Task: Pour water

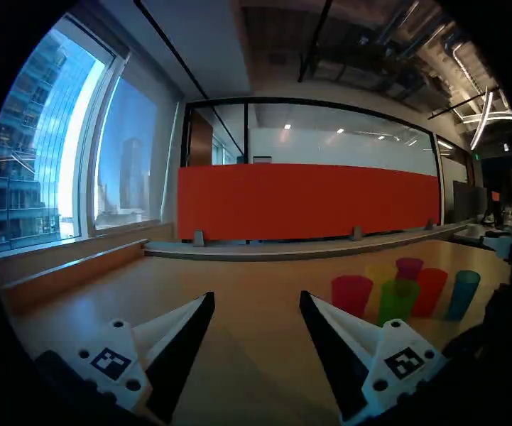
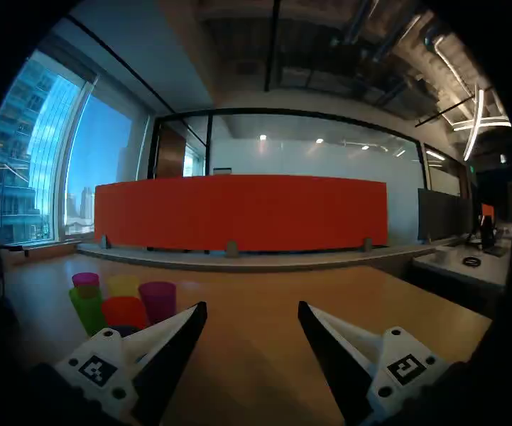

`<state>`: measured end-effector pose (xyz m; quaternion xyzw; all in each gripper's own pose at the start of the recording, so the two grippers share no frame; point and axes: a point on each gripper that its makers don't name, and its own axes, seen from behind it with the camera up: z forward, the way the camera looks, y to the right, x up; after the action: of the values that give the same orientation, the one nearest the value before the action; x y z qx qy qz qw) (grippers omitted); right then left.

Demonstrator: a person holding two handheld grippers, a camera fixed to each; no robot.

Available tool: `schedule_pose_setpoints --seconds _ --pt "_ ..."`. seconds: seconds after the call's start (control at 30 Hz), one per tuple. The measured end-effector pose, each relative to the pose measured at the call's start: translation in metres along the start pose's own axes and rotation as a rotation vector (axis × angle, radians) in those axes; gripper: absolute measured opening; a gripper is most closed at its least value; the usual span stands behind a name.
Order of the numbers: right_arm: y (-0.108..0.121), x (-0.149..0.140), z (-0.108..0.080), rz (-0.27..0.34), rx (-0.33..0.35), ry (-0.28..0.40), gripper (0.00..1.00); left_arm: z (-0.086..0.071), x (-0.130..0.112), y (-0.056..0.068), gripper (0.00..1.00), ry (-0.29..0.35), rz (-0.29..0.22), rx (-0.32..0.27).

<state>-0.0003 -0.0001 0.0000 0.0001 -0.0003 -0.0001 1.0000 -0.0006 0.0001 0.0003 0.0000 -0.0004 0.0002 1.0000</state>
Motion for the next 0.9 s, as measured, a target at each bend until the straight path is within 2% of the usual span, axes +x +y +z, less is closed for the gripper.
schedule_pose_setpoints --seconds 0.17,0.3,0.5,0.9 --pt "-0.003 0.0 0.001 -0.002 0.009 -0.008 0.99 0.006 -0.011 0.002 0.88 -0.019 0.015 -0.001" --pt "-0.003 0.016 0.001 -0.005 0.02 -0.003 0.99 0.006 0.001 0.002 0.88 -0.008 0.016 -0.008" --pt "-0.003 0.043 0.003 -0.021 0.035 -0.014 0.99 0.005 0.036 0.006 0.88 0.007 0.001 -0.039" --pt "0.0 0.089 0.016 0.0 0.066 -0.07 0.99 0.016 0.117 0.013 0.88 0.022 -0.015 -0.09"
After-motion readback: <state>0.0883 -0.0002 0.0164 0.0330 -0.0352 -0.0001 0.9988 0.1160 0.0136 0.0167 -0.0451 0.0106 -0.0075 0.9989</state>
